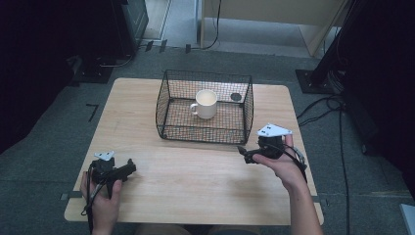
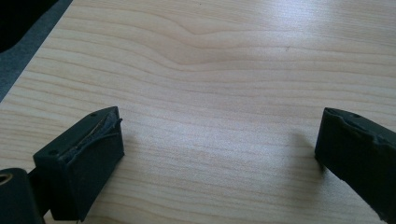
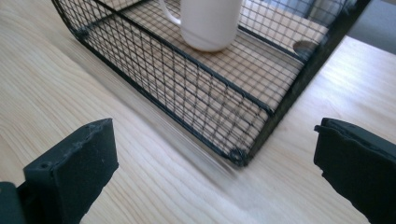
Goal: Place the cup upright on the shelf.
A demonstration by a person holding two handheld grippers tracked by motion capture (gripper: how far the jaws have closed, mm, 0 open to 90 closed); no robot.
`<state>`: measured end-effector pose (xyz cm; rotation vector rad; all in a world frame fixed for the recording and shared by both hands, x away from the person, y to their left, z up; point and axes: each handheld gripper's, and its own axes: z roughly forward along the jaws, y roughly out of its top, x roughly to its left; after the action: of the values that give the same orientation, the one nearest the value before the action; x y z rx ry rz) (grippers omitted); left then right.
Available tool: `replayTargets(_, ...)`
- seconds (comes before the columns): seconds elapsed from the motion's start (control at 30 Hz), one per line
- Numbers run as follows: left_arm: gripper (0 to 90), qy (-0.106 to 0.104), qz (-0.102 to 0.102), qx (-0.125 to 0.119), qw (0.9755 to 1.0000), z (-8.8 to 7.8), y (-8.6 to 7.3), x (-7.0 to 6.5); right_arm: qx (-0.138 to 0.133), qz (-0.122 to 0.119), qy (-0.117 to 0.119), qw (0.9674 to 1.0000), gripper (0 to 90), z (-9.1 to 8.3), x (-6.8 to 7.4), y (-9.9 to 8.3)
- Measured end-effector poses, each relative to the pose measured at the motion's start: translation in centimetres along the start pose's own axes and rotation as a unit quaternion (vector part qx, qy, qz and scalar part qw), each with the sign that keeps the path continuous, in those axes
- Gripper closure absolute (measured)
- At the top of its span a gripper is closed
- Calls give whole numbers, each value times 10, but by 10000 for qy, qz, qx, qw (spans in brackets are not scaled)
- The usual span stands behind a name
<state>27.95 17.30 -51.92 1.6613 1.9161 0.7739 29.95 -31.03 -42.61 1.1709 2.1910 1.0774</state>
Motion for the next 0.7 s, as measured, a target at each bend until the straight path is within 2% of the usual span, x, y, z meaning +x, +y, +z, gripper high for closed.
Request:
replayTargets(0.17, 12, -2, -4, -8, 10000, 0, 0, 0, 98, 41, -94, 9999, 0, -2, -2, -17)
replayTargets(0.33, 12, -2, -3, -7, 10000, 0, 0, 0, 138, 206, -180, 9995, 0, -5, -7, -39)
replayTargets(0.5, 12, -2, 1, -6, 10000, 0, 0, 0, 290, 352, -293, 9985, 11, -9, -12, -62)
replayTargets(0.7, 12, -1, 12, 2, 10000, 0, 0, 0, 429, 447, -419, 9972, 11, -13, -17, -87)
